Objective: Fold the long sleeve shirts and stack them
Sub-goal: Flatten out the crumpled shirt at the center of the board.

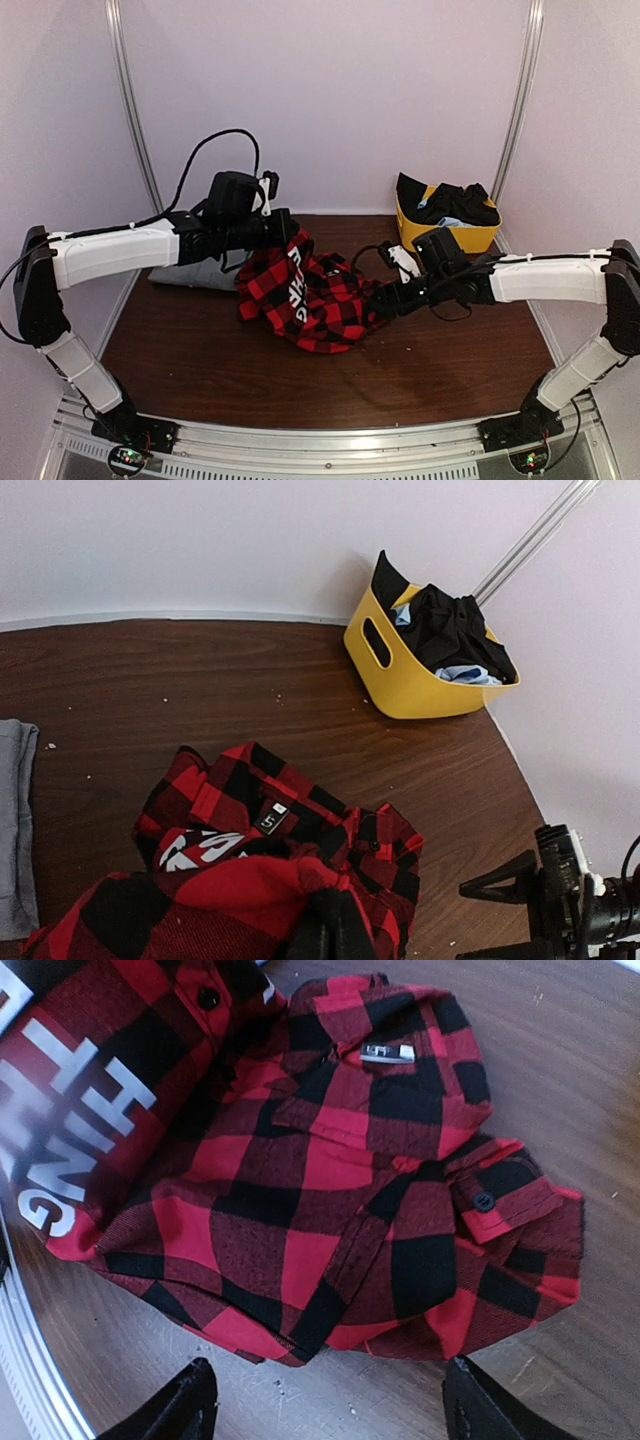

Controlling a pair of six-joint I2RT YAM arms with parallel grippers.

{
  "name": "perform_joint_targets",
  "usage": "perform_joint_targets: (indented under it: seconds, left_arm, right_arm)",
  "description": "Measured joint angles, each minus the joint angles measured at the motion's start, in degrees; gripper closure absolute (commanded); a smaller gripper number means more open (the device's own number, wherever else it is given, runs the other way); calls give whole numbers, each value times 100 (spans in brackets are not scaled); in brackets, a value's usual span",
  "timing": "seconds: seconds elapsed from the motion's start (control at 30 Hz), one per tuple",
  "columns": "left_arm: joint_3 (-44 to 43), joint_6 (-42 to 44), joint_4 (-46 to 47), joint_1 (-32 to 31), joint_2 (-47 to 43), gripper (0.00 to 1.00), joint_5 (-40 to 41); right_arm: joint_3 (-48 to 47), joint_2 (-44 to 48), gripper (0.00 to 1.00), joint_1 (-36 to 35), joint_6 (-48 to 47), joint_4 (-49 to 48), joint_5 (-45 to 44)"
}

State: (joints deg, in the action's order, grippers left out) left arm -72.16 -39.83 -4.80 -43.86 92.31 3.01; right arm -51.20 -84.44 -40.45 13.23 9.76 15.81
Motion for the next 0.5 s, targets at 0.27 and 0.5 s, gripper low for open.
perform_joint_targets:
  seconds: [0.27,0.5]
  left_arm:
    - [17,61,0,68,-195,100,186]
    - [37,103,22,68,-256,100,232]
  right_arm:
    - [470,-651,38,-68,1010,-1071,782]
    - [544,-1054,42,-146,1563,-1714,1032]
